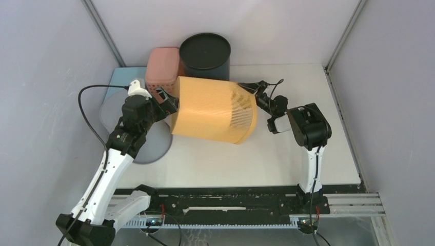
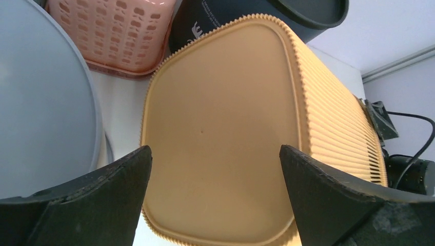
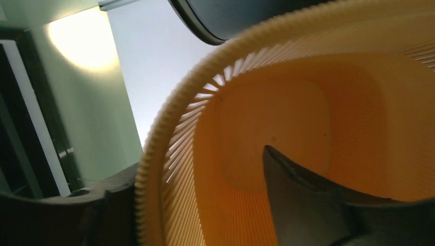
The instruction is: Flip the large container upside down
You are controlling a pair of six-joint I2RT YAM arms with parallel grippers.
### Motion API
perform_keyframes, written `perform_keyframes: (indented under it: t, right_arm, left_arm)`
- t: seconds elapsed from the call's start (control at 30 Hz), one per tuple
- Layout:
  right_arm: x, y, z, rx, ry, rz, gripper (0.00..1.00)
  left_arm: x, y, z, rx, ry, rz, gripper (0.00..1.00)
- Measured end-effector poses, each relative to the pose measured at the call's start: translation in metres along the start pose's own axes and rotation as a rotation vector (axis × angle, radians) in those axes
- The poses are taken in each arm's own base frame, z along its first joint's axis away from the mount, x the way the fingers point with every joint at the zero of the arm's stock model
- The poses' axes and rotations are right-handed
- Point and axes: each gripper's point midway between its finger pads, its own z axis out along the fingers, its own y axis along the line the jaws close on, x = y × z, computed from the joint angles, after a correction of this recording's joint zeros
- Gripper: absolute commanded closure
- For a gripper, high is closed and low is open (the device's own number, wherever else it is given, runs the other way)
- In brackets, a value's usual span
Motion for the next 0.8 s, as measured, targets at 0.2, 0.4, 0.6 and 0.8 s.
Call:
perform_keyframes:
  t: [0.2, 0.4, 0.6, 0.8]
  right_arm:
    - [-0.004, -0.014, -0.017, 0.034, -0.003, -0.009, 0.11]
    - [-0.016, -0.025, -0.031, 0.061, -0.040, -0.089, 0.11]
    - [-0.023, -0.024, -0.041, 0.137, -0.091, -0.226, 0.09]
    - [-0.033, -0.034, -0.056, 0.327, -0.157, -0.391, 0.06]
  left_arm:
    - [0.011, -0.007, 0.009, 0.026, 0.049, -0.007, 0.00]
    - [0.011, -0.027, 0.014, 0.074, 0.062, -0.014, 0.00]
    - [-0.004, -0.048, 0.017, 0.096, 0.034, -0.012, 0.00]
    - [-0.016, -0.068, 0.017, 0.113, 0.008, -0.006, 0.00]
